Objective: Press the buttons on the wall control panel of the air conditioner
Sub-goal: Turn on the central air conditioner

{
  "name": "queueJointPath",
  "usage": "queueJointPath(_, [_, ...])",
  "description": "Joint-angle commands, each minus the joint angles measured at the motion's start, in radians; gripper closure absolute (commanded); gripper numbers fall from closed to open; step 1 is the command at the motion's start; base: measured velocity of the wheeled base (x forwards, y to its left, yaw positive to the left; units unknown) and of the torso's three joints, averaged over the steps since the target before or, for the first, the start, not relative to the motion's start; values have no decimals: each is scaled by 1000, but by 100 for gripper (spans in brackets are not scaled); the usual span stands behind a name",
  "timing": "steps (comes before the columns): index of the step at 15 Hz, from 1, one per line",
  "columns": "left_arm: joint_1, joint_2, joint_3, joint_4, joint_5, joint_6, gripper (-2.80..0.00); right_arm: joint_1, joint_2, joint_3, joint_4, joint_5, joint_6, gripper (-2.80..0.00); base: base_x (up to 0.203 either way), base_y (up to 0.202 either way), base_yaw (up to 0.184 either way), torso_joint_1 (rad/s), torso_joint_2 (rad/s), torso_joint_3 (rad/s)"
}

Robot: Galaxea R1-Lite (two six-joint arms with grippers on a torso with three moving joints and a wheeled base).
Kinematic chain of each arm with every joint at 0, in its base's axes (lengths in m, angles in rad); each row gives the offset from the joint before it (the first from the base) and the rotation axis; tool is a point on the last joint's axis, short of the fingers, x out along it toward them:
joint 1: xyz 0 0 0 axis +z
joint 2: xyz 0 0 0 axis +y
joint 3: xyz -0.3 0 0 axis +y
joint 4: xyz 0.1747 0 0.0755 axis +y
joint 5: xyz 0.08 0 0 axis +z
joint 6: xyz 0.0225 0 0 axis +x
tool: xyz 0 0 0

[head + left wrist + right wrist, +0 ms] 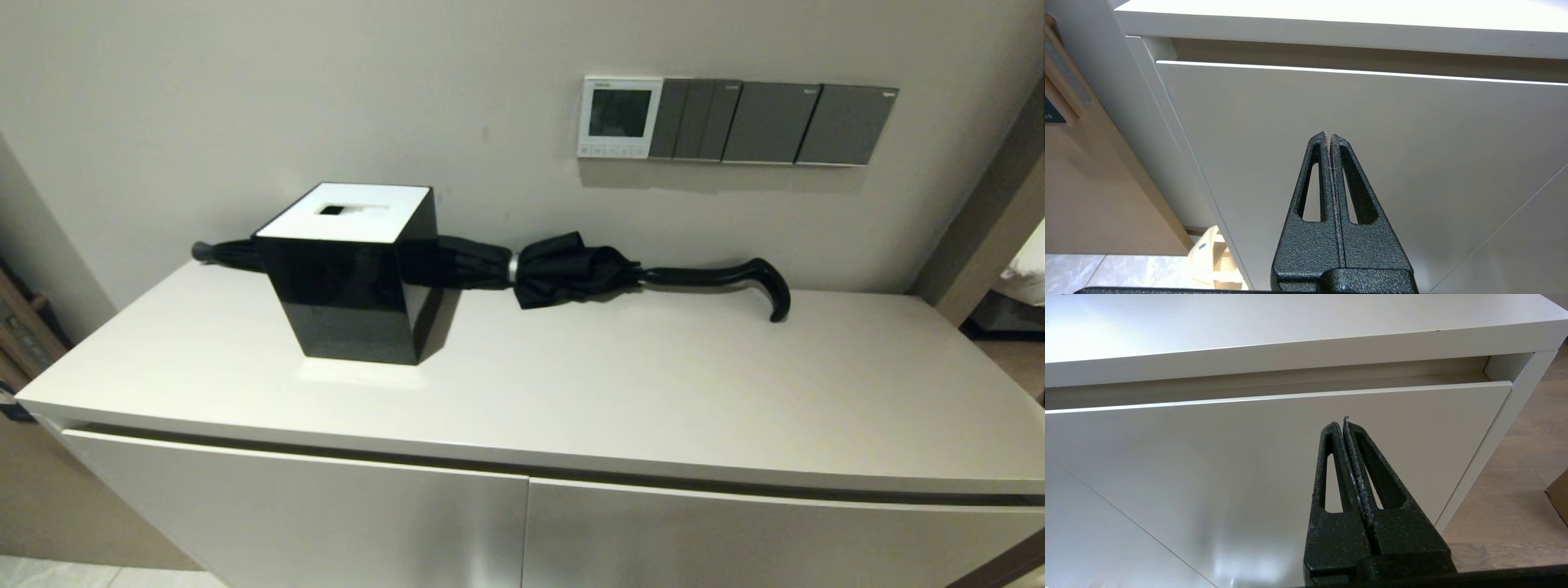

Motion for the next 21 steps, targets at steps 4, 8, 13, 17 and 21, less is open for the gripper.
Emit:
queueJointPath(4, [0,0,0,0,0,0,0,0,1,3,0,0,0,0,0,0,0,0,0,0])
queueJointPath(8, [0,2,0,-1,0,0,0,0,1,3,0,3,-3,0,0,0,0,0,0,0])
queueJointPath(13, [0,1,0,0,0,0,0,0,0,2,-3,5,-7,0,0,0,0,0,0,0])
queueJointPath(17, [0,0,0,1,0,0,0,0,-1,-72,5,8,-13,0,0,0,0,0,0,0])
queueJointPath(21, [0,2,0,1,0,0,0,0,81,-277,50,14,-16,0,0,0,0,0,0,0])
